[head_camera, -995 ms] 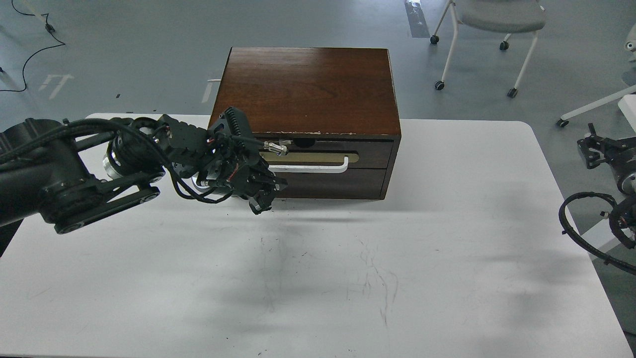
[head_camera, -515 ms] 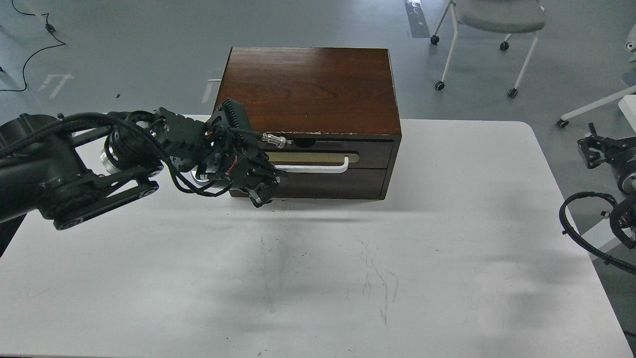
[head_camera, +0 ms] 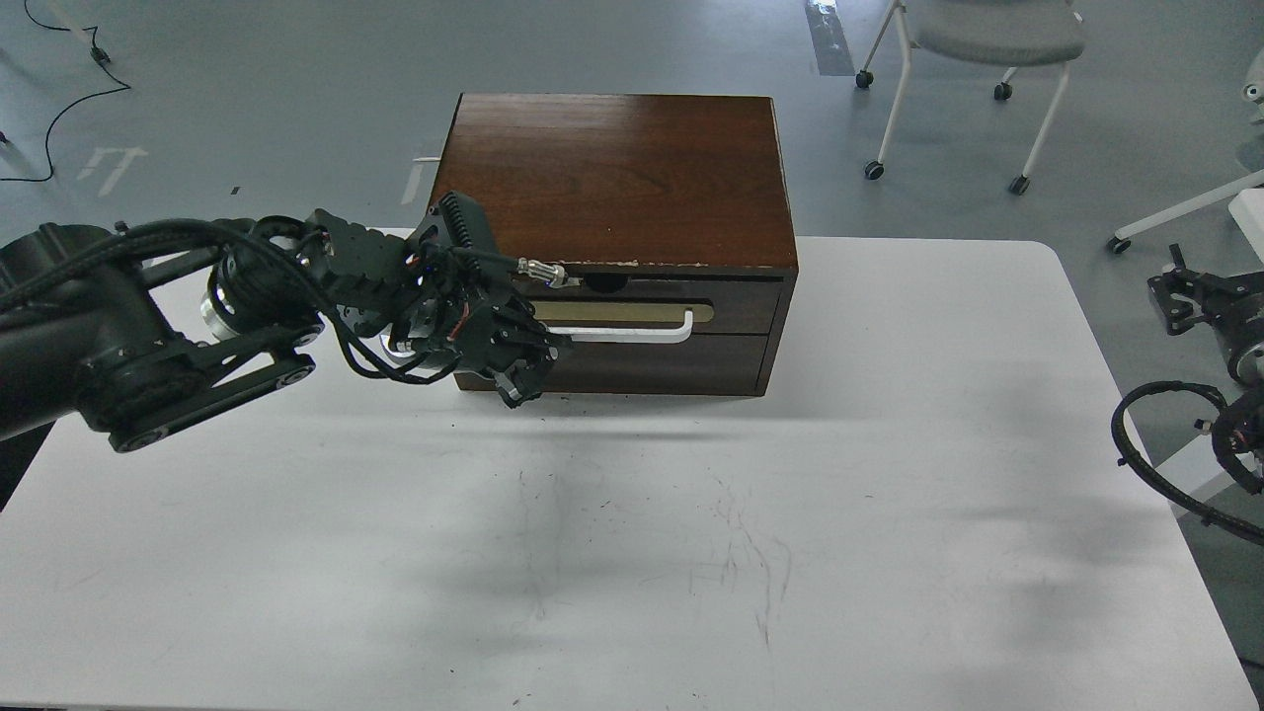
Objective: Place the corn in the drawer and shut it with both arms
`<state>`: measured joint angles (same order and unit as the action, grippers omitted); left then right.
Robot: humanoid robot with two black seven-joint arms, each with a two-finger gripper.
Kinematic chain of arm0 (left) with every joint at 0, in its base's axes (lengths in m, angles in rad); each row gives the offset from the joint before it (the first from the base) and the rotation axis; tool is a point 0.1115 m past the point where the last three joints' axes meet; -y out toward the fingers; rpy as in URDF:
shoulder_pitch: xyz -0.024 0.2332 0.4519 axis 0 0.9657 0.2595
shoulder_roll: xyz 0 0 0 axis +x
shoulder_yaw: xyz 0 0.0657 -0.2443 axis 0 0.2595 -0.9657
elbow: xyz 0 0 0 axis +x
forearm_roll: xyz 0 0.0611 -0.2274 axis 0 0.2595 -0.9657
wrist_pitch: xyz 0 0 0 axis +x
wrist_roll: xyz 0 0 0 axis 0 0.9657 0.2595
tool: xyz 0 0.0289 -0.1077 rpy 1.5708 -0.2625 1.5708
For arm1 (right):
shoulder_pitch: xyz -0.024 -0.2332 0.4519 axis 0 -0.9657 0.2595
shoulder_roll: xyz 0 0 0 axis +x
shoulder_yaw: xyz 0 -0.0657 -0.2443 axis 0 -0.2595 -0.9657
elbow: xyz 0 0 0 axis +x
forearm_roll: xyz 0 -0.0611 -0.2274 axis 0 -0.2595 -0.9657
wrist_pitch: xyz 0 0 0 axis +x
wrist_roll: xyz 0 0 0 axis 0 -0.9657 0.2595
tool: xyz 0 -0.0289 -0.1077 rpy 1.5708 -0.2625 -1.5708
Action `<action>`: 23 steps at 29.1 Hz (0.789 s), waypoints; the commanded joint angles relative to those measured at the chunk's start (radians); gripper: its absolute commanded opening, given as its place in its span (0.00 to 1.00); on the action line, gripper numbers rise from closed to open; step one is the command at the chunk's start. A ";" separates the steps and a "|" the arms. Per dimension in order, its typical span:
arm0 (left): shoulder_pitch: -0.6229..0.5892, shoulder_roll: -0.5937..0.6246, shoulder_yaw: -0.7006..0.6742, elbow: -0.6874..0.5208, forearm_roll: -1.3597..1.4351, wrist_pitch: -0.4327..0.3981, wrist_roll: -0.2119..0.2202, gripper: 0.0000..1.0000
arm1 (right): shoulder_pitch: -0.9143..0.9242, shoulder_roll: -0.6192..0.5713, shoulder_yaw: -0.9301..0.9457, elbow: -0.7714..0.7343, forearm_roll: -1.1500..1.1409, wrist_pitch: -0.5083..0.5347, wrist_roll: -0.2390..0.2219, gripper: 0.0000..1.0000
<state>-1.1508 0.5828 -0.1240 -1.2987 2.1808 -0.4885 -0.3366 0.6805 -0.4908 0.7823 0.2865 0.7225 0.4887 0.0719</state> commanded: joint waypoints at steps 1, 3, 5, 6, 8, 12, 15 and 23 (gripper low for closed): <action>0.000 0.002 -0.002 0.009 0.001 0.000 0.001 0.00 | -0.002 0.001 0.000 -0.015 0.000 0.000 0.002 1.00; 0.002 0.009 -0.002 0.003 0.001 0.000 -0.001 0.00 | -0.002 0.001 0.000 -0.018 0.000 0.000 0.002 1.00; 0.002 0.014 0.000 -0.002 0.001 0.000 -0.002 0.00 | -0.001 0.001 0.000 -0.020 0.000 0.000 0.000 1.00; 0.002 0.015 0.000 -0.005 -0.009 0.000 -0.002 0.00 | -0.002 0.001 0.000 -0.020 0.000 0.000 0.000 1.00; 0.003 0.017 0.001 -0.019 -0.035 0.000 -0.004 0.00 | -0.002 0.001 0.000 -0.020 0.000 0.000 0.000 1.00; 0.005 0.019 0.001 -0.059 -0.081 0.000 -0.004 0.00 | -0.002 0.001 0.000 -0.020 0.000 0.000 0.000 1.00; 0.006 0.026 0.001 -0.100 -0.143 0.000 -0.007 0.00 | -0.001 0.001 0.000 -0.020 0.000 0.000 0.002 1.00; 0.014 0.072 -0.143 -0.105 -0.644 0.000 0.010 0.86 | 0.001 0.001 -0.002 -0.015 -0.066 0.000 0.002 1.00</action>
<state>-1.1439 0.6317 -0.1906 -1.4191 1.7966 -0.4886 -0.3356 0.6798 -0.4893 0.7820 0.2679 0.7002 0.4887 0.0728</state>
